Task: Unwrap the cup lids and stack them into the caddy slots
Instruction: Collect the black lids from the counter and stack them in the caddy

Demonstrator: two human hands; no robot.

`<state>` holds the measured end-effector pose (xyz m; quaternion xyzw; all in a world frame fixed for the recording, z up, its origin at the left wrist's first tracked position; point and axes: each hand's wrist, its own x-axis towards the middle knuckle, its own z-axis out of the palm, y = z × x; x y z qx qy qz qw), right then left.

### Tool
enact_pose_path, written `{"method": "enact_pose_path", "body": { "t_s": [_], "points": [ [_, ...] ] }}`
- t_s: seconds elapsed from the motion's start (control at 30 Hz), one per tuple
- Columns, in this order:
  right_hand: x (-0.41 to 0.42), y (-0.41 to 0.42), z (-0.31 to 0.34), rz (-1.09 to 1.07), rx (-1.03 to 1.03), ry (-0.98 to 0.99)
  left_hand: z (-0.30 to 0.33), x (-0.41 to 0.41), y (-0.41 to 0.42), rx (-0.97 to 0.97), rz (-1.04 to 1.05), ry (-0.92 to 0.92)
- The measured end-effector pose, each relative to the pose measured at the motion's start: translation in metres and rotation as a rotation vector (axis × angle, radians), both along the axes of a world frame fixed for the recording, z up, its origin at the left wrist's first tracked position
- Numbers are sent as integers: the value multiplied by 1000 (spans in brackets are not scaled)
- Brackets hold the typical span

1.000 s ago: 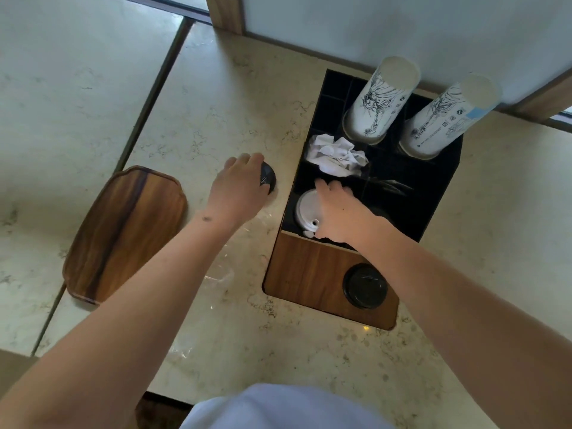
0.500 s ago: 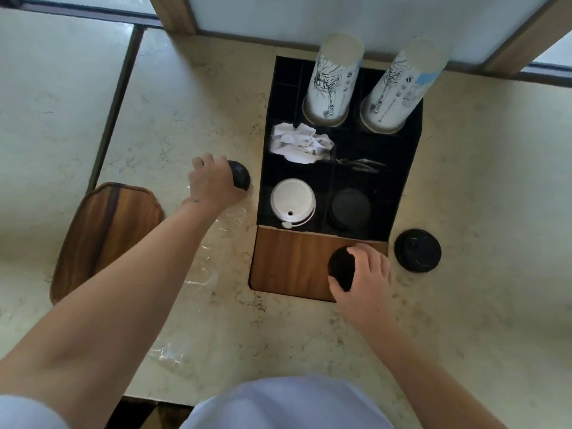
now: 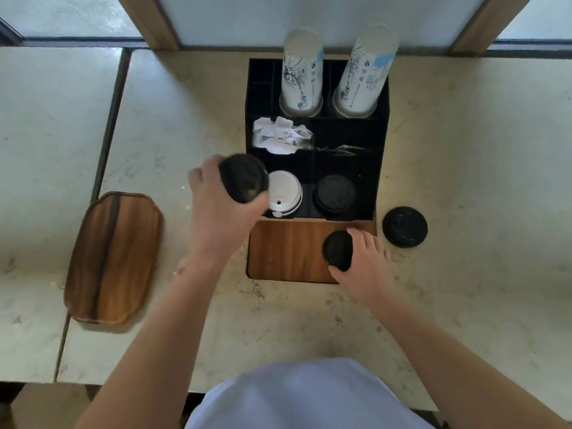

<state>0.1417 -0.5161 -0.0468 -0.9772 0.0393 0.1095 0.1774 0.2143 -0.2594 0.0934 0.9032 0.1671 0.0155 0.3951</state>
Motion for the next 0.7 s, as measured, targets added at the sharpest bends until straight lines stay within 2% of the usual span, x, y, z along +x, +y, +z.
{"method": "enact_pose_path", "body": {
  "t_s": [0.07,0.17,0.33,0.47,0.6,0.63,0.7],
  "points": [
    [0,1,3,-43,80,21,-3,-32,-22,-69,-82,83],
    [-1,3,20,-158,331,40,-16,-71,-42,-203,-193,197],
    [-26,11,81,-342,758,-87,-27,-105,-53,-504,-203,512],
    [-52,10,121,-397,950,-47,-14,-119,-54,-506,-251,428],
    [-79,10,143,-245,918,-11,6,-133,-57,-619,-315,350],
    [-85,12,147,-207,903,-15,10,-135,-57,-697,-328,348],
    [-94,13,157,-176,909,-35,16,-141,-56,-969,-334,360]
  ]
}}
